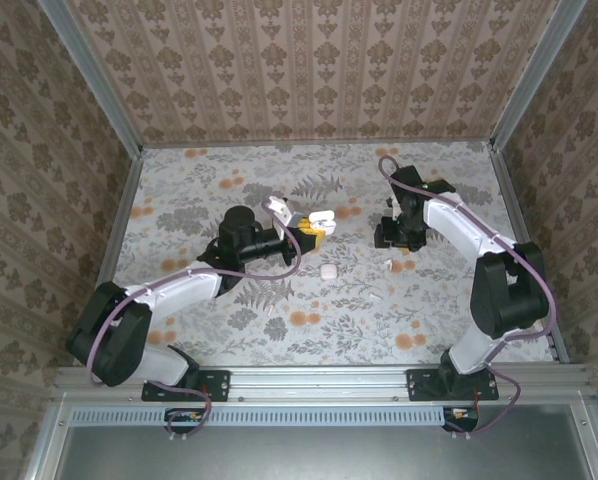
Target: Insert wireless bluetooth earbuds into charging case
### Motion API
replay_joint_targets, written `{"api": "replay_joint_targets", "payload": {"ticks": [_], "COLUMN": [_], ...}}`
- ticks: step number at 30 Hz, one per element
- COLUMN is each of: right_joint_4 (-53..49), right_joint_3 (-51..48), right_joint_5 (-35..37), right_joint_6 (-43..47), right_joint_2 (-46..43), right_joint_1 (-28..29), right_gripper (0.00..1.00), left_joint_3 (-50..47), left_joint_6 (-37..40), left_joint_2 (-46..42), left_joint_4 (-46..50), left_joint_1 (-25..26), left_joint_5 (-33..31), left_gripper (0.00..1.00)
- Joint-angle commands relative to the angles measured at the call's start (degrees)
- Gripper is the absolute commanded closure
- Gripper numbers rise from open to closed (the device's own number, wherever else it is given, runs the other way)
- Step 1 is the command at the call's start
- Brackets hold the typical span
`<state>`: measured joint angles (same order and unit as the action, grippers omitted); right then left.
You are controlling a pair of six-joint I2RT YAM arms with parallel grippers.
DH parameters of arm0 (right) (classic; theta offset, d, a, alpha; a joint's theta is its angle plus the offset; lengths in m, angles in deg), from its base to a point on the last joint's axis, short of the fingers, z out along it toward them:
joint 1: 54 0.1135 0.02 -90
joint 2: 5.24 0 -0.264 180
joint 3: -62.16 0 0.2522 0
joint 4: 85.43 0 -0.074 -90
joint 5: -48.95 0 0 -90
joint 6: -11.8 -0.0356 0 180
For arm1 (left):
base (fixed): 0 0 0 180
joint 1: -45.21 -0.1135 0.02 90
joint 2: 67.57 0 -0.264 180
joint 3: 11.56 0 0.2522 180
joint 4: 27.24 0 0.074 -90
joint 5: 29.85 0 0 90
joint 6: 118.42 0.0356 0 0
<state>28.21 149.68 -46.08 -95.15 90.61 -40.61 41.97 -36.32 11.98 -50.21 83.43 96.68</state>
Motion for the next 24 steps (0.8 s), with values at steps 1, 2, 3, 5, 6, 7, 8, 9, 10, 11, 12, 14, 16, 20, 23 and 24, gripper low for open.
{"api": "replay_joint_targets", "payload": {"ticks": [1,2,3,5,6,7,8,9,10,11,12,14,16,20,23,24], "right_joint_4": [-4.8,-4.7,-4.5,-4.2,-4.1,-3.9,-3.7,-3.3,-2.8,-2.4,-1.9,-1.2,-0.6,-0.8,-1.1,-1.3], "right_joint_3": [1.5,1.4,1.2,0.8,0.8,0.8,0.8,0.8,0.8,0.8,0.7,1.2,1.9,3.4,3.5,3.5], "right_joint_5": [5.4,5.9,6.2,6.2,6.1,5.8,6.0,6.3,6.7,7.0,6.9,6.1,5.8,5.7,5.6,6.0], "right_joint_6": [4.2,4.3,4.4,4.4,4.5,4.9,5.4,5.7,6.0,6.1,6.1,6.4,6.4,5.8,5.7,5.5], "right_joint_2": [1.8,2.1,2.4,3.6,4.2,5.0,5.8,6.4,7.2,7.8,8.3,9.8,11.3,14.1,15.1,15.2], "right_joint_1": [-0.1,-0.1,-0.1,0.0,0.0,0.1,0.2,0.3,0.4,0.4,0.4,0.4,0.8,2.0,3.6,4.0], "right_gripper": [0.48,0.48,0.48,0.48,0.48,0.48,0.48,0.48,0.48,0.48,0.48,0.48,0.48,0.49,0.49,0.49], "left_joint_3": [-0.9,-1.3,-1.6,-2.5,-2.9,-3.8,-4.8,-5.8,-6.8,-7.8,-8.5,-9.3,-10.0,-11.9,-13.2,-13.4], "left_joint_6": [1.1,1.3,1.3,1.2,1.0,1.0,1.1,1.2,1.3,1.4,1.5,1.5,1.4,1.5,3.1,3.7], "left_joint_2": [-2.5,-2.8,-3.4,-5.0,-5.8,-7.0,-8.1,-9.1,-10.1,-10.9,-11.7,-13.3,-15.0,-18.1,-19.0,-19.0], "left_joint_4": [-2.1,-1.9,-1.6,-0.6,0.0,0.4,0.6,0.7,0.8,0.9,1.3,3.1,4.6,6.7,7.1,6.9], "left_joint_1": [0.2,0.2,0.2,0.2,0.2,0.2,0.3,0.4,0.5,0.5,0.5,0.6,0.7,1.0,1.0,1.0], "left_joint_5": [2.1,2.1,2.1,1.8,1.4,0.7,0.6,-1.6,-2.5,-3.3,-3.7,-4.6,-5.3,-6.9,-8.3,-9.1], "left_gripper": [1.00,1.00,1.00,1.00,1.00,1.00,1.00,1.00,1.00,1.00,1.00,1.00,1.00,1.00,1.00,1.00]}}
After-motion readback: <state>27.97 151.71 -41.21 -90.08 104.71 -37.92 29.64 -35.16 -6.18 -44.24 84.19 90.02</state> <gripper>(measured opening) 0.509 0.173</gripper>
